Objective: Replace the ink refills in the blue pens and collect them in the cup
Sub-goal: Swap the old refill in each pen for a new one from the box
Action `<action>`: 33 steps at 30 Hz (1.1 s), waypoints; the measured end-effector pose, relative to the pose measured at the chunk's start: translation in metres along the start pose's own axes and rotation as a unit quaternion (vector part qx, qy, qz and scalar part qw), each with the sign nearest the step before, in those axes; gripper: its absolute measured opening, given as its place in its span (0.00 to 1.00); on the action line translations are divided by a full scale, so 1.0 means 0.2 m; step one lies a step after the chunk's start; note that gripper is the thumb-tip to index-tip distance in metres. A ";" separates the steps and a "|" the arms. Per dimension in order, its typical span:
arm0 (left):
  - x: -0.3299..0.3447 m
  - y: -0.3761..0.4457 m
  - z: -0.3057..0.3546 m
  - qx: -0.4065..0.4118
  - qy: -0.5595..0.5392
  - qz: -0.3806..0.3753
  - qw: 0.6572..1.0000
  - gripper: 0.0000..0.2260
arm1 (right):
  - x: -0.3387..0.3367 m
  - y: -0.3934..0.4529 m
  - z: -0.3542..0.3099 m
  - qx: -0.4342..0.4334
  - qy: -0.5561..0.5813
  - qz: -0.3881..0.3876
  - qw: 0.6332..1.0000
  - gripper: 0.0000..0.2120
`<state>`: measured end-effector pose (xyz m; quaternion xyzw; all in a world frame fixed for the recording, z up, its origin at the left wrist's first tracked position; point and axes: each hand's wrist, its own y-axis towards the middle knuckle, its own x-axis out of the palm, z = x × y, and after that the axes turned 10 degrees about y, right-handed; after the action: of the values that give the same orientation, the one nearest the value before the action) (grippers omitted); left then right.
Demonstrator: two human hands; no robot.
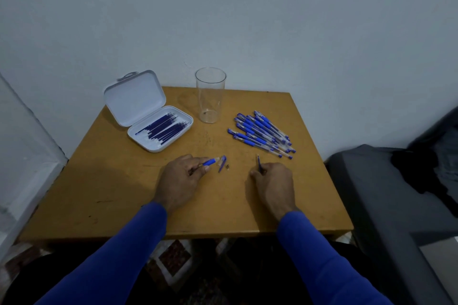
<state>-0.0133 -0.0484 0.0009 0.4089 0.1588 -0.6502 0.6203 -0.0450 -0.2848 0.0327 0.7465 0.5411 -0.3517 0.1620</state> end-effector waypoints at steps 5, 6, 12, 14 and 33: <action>0.00 0.00 0.00 -0.003 -0.004 -0.001 1.000 0.12 | 0.02 0.02 0.02 -0.014 -0.040 -0.003 0.999 0.14; 0.00 0.00 0.00 -0.002 -0.004 -0.001 1.000 0.12 | 0.03 0.02 0.02 -0.013 -0.042 -0.003 0.999 0.15; 0.00 0.00 0.00 -0.003 -0.001 -0.001 1.000 0.13 | 0.03 0.02 0.03 -0.032 -0.056 0.005 0.998 0.14; 0.00 0.00 0.00 -0.002 -0.002 0.000 1.000 0.13 | 0.03 0.02 0.03 -0.035 -0.057 0.008 0.998 0.14; -0.15 0.03 -0.04 -0.029 -0.017 0.055 0.998 0.13 | 0.18 0.09 -0.27 -0.183 -0.053 -0.007 0.982 0.12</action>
<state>-0.0083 -0.0242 0.0191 0.3880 0.1445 -0.6174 0.6689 -0.0043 -0.2319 0.0426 0.6808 0.5924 -0.2868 0.3216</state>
